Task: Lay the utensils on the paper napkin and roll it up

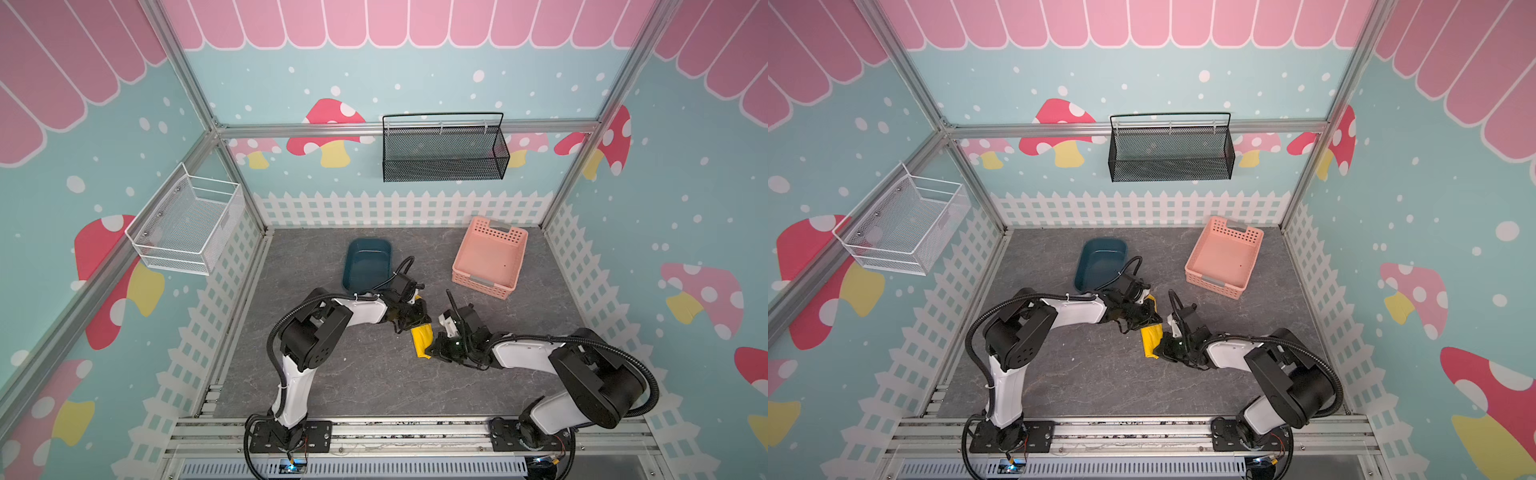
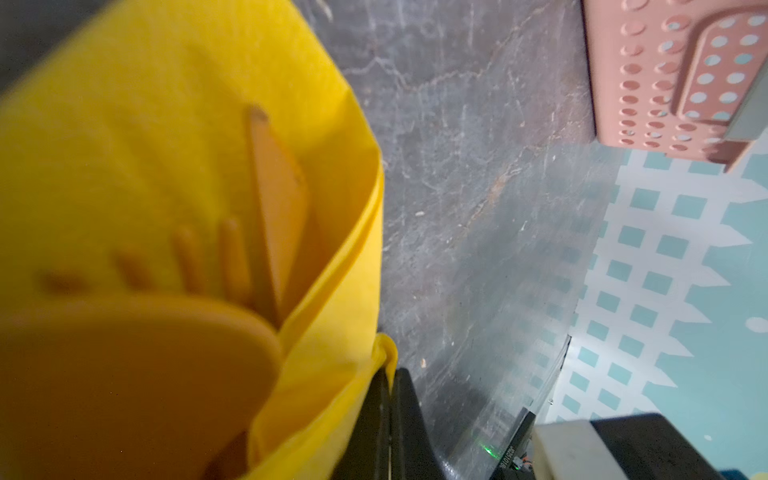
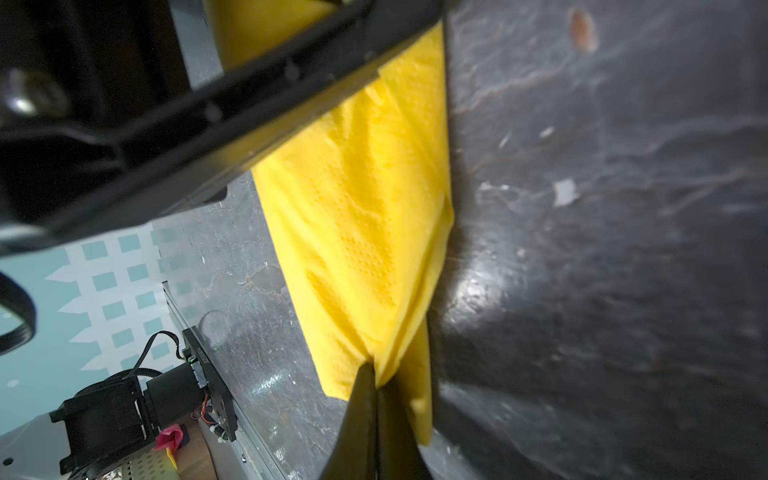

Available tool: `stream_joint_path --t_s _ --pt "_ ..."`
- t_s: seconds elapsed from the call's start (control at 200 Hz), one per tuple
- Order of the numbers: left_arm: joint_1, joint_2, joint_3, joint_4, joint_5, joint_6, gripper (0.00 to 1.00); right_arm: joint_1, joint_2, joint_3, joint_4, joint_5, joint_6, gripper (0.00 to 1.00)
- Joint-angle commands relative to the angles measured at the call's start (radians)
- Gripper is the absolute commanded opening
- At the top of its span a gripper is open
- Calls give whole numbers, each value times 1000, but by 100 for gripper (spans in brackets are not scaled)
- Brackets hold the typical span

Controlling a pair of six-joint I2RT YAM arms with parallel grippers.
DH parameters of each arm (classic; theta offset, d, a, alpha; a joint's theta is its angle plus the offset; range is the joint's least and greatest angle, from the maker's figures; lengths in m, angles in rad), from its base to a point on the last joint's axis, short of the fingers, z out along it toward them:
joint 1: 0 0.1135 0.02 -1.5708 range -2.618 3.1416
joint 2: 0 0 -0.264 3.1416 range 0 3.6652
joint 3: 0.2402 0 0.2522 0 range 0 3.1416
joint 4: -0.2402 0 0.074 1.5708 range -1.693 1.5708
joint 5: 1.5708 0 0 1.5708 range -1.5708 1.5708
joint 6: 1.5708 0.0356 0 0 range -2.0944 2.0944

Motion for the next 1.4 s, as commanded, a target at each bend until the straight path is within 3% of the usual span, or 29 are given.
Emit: stream_joint_path --t_s 0.0,0.685,0.976,1.396 --pt "-18 -40 46 -85 -34 56 0 -4 35 -24 -46 16 -18 2" --pt "-83 77 177 -110 39 110 0 -3 73 -23 -44 7 -41 0" --pt "-80 132 200 -228 -15 148 0 -4 46 -19 -54 10 -37 1" --pt "-80 148 196 -279 -63 195 0 -15 -75 73 -241 83 -84 1"
